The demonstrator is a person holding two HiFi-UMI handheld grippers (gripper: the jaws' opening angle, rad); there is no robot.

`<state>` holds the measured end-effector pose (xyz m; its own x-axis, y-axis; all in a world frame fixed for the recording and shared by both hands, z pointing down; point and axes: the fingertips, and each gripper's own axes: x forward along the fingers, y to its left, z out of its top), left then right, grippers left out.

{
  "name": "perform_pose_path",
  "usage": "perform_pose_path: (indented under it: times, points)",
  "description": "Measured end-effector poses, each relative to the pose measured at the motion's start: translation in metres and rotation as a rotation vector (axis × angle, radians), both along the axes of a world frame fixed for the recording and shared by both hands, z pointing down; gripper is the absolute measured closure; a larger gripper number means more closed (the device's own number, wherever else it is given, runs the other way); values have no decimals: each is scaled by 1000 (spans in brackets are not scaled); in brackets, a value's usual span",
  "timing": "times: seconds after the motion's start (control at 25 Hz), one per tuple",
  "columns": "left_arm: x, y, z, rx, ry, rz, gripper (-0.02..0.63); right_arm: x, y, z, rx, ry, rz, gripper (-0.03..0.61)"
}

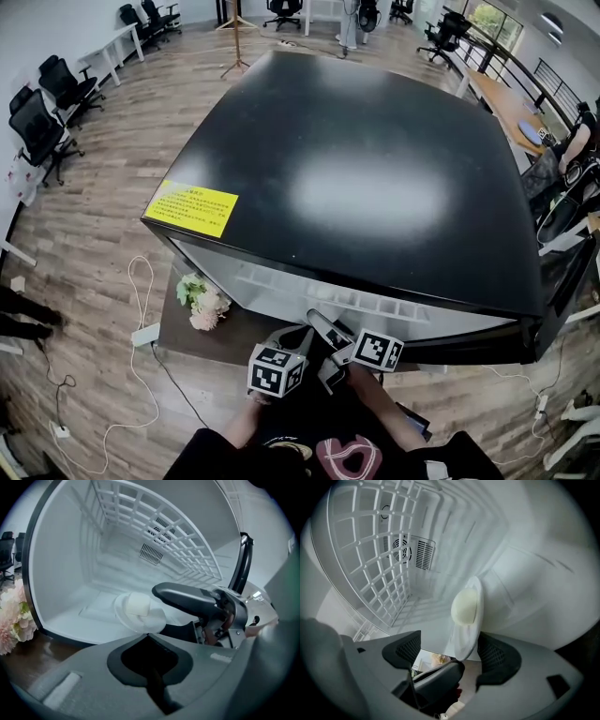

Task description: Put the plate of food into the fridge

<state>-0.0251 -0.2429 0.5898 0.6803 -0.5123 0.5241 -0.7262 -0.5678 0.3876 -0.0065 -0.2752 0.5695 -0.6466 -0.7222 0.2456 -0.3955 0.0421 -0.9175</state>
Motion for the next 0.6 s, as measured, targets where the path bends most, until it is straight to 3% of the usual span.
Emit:
perform_pose_path:
  times: [0.4, 0.6]
  points:
    - [0, -10, -11, 62, 12, -75, 606, -2, 8, 0, -15, -50, -38, 198]
    - [3, -11, -14, 71, 22, -65, 606, -2, 13, 1, -17, -60, -37, 198]
